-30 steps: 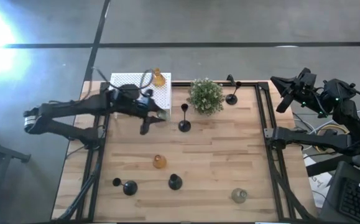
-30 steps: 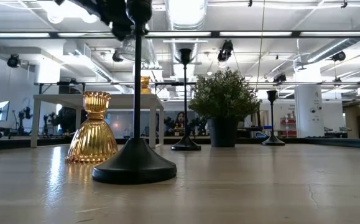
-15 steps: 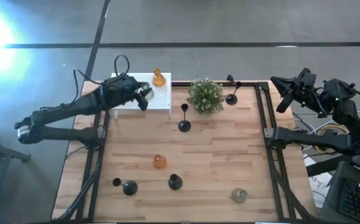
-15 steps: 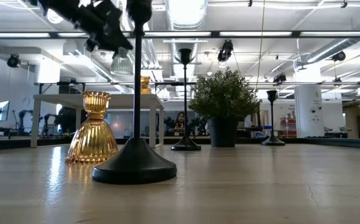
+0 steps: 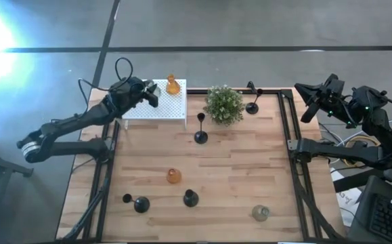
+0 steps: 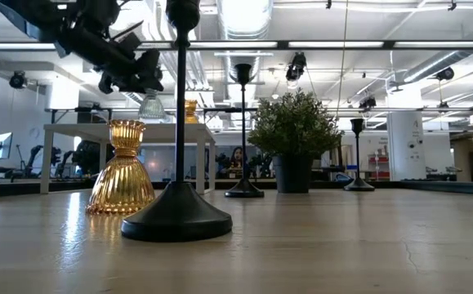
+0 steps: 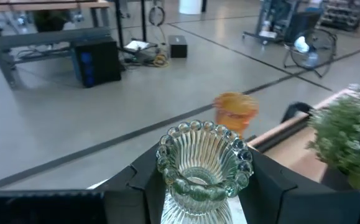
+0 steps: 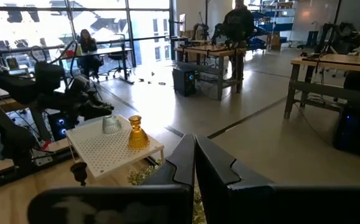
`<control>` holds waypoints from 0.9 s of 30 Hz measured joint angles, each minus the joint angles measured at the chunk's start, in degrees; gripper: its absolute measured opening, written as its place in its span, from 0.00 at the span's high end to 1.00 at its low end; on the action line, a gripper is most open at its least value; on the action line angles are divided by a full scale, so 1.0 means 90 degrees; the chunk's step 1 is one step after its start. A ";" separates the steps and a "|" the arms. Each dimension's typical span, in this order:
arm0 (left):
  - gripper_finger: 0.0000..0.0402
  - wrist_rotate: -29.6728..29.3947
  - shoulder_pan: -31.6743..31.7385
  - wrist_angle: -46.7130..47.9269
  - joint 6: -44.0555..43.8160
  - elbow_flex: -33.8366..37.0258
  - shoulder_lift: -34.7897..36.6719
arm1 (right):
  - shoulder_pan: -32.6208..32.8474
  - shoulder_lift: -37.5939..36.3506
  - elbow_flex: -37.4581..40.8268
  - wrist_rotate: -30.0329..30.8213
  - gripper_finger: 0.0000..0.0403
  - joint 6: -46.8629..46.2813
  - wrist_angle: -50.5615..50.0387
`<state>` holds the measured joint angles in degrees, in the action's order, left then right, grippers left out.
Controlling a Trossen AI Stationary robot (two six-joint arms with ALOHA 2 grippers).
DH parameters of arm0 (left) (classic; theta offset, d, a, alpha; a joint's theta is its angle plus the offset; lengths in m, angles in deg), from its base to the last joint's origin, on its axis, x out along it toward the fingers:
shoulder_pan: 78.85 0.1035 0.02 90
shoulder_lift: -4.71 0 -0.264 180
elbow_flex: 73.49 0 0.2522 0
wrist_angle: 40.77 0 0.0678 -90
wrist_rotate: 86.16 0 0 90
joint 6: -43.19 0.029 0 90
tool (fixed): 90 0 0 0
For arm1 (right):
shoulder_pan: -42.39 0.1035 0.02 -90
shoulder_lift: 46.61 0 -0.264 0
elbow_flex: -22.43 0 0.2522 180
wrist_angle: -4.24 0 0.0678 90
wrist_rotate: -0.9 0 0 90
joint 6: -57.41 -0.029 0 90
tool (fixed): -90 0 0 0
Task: Pick & Place candle stick holders
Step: Put the top transparent glass candle holder on the shelf
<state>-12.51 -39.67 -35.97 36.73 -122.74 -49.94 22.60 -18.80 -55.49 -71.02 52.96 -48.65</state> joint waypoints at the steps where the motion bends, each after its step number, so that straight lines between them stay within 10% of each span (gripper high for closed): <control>1: 0.60 0.0014 0.0069 -0.0082 -0.0024 0.0043 -0.0031 | 0.0000 0.0000 0.0000 0.0001 0.98 0.0000 0.0001; 27: 0.61 0.1191 0.1083 -0.1510 -0.0099 -0.0182 -0.1761 | 0.0000 0.0000 0.0000 0.0000 0.98 0.0000 0.0000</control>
<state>-1.79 -29.93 -49.57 35.84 -124.37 -65.78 22.60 -18.80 -55.49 -71.02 52.96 -48.65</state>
